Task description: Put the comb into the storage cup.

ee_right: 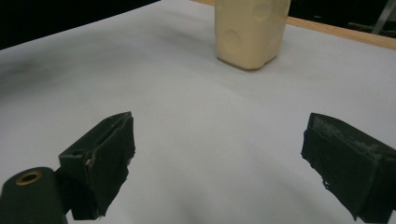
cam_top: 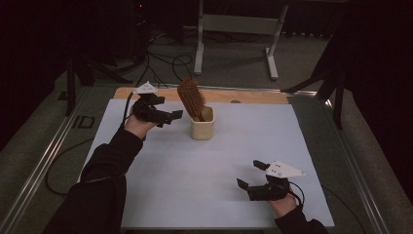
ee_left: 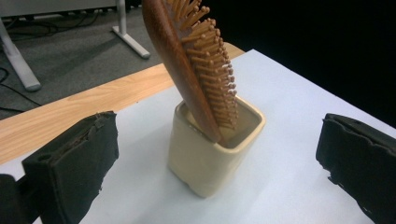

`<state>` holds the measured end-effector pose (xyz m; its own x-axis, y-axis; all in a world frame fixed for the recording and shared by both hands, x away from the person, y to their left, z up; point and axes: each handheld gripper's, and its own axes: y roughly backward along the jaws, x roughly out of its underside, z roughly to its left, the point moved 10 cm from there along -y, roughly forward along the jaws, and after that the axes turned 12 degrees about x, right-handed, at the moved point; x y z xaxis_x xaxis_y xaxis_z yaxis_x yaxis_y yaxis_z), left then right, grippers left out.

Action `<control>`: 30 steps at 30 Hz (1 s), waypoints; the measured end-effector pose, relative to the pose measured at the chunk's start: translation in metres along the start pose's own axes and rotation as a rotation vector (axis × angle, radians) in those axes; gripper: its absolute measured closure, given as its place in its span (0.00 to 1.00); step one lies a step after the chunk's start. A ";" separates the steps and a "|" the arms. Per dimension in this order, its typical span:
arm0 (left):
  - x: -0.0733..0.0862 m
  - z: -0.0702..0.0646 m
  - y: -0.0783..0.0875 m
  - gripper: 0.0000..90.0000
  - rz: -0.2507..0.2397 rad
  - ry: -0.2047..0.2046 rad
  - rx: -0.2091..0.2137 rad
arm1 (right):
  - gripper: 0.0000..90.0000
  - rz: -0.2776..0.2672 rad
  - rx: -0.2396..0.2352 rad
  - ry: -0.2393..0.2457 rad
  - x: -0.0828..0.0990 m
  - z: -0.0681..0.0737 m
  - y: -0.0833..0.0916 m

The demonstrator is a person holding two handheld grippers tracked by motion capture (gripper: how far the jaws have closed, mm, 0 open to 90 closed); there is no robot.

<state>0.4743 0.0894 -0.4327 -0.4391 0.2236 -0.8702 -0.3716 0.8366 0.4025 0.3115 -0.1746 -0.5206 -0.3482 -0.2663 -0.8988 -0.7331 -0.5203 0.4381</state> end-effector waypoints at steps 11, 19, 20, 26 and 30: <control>0.018 -0.007 0.018 0.00 0.003 -0.018 0.013 | 0.10 0.001 -0.008 0.002 0.001 0.001 -0.001; 0.032 -0.014 0.032 0.00 -0.002 -0.051 0.042 | 0.10 0.005 -0.008 0.006 0.002 0.002 -0.002; 0.034 -0.014 0.034 0.00 -0.002 -0.048 0.045 | 0.10 0.005 -0.008 0.006 0.002 0.002 -0.002; 0.045 -0.017 0.045 0.00 -0.003 -0.063 0.036 | 0.10 0.004 -0.008 0.005 0.002 0.002 -0.002; 0.053 -0.020 0.053 0.00 -0.009 -0.064 0.028 | 0.10 0.006 -0.007 0.008 0.002 0.002 -0.002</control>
<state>0.4151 0.1359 -0.4520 -0.3825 0.2464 -0.8905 -0.3518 0.8524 0.3869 0.3112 -0.1729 -0.5231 -0.3484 -0.2758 -0.8958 -0.7269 -0.5239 0.4440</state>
